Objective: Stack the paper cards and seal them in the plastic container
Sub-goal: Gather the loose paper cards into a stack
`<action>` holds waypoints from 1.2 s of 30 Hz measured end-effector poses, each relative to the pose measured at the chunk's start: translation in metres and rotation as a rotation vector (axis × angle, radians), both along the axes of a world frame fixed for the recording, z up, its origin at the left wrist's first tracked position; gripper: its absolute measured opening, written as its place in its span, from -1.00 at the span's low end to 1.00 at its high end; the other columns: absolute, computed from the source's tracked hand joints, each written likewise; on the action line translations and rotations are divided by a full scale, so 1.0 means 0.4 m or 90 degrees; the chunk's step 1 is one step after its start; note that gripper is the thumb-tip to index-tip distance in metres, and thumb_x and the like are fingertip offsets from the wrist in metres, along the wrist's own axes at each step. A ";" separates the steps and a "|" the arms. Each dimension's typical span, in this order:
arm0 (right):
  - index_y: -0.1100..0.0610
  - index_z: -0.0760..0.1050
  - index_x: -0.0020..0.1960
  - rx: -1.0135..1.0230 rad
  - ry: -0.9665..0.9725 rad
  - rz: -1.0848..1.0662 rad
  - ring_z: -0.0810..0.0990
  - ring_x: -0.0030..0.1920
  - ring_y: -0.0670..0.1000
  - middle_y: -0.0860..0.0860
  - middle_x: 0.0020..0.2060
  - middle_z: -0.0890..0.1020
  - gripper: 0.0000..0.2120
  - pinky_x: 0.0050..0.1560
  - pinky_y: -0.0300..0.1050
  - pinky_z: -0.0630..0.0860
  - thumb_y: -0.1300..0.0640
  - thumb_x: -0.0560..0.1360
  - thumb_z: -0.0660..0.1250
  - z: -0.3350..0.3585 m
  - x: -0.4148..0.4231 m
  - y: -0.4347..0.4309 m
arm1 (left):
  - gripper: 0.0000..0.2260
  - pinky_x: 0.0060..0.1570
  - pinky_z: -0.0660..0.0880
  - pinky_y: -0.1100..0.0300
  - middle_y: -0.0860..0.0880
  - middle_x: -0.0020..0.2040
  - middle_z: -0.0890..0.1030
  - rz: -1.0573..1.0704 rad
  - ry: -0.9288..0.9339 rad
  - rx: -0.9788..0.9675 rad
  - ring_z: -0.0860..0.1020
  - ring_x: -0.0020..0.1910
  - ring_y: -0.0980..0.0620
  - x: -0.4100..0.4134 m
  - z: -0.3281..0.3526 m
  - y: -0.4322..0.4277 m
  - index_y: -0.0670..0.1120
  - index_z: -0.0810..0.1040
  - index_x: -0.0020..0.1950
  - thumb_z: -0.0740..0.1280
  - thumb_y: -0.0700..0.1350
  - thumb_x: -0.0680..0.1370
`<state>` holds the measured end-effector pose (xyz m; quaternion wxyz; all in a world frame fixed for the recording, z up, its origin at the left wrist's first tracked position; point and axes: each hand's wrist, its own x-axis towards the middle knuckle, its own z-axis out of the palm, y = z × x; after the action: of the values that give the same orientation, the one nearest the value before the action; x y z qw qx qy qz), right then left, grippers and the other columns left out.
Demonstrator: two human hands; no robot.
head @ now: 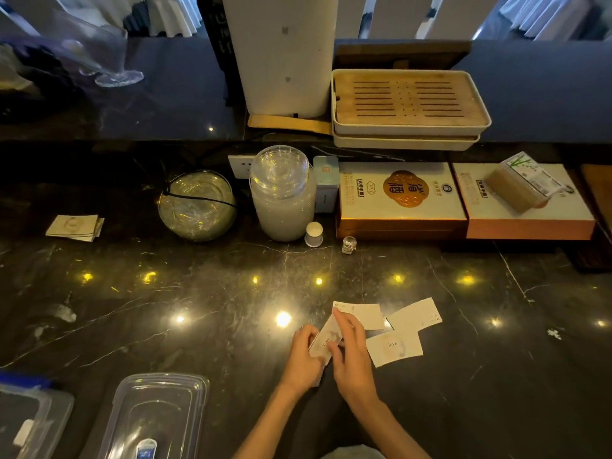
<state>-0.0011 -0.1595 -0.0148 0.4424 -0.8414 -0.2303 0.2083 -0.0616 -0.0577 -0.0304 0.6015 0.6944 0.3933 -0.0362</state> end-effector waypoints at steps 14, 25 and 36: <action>-0.12 0.44 0.36 -0.062 -0.354 0.295 0.41 0.39 -0.06 -0.04 0.39 0.48 -0.48 0.46 -0.33 0.24 0.30 0.49 0.32 -0.075 -0.082 -0.084 | -0.76 0.18 0.58 0.06 -0.04 0.16 0.67 -0.106 -0.059 -0.073 0.62 0.21 -0.05 -0.098 -0.025 -0.043 0.01 0.57 0.26 0.23 -0.17 0.64; 0.01 0.10 0.60 -0.540 -0.275 0.152 -0.27 0.58 0.28 0.14 0.61 -0.16 -0.34 0.53 0.27 -0.23 -0.05 0.58 0.28 -0.040 0.217 0.006 | -0.55 -0.35 0.55 0.03 -0.25 -0.10 0.59 0.228 -0.075 -0.372 0.57 -0.33 -0.15 -0.015 -0.024 0.026 0.20 0.43 0.28 0.20 -0.33 0.60; 0.01 0.60 -0.16 -0.090 0.162 -0.260 0.65 -0.07 -0.02 -0.12 -0.19 0.66 -0.89 -0.19 -0.22 0.50 0.02 0.44 0.50 -0.007 0.133 -0.028 | -0.68 -0.09 0.63 -0.07 -0.22 0.05 0.64 0.245 -0.097 -0.299 0.66 -0.11 -0.15 0.043 0.008 -0.028 -0.02 0.37 0.27 0.39 -0.09 0.58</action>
<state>0.0519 -0.1708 -0.0177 0.4408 -0.8662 0.0172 0.2346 -0.0445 -0.0688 -0.0273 0.7690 0.4499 0.4523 0.0409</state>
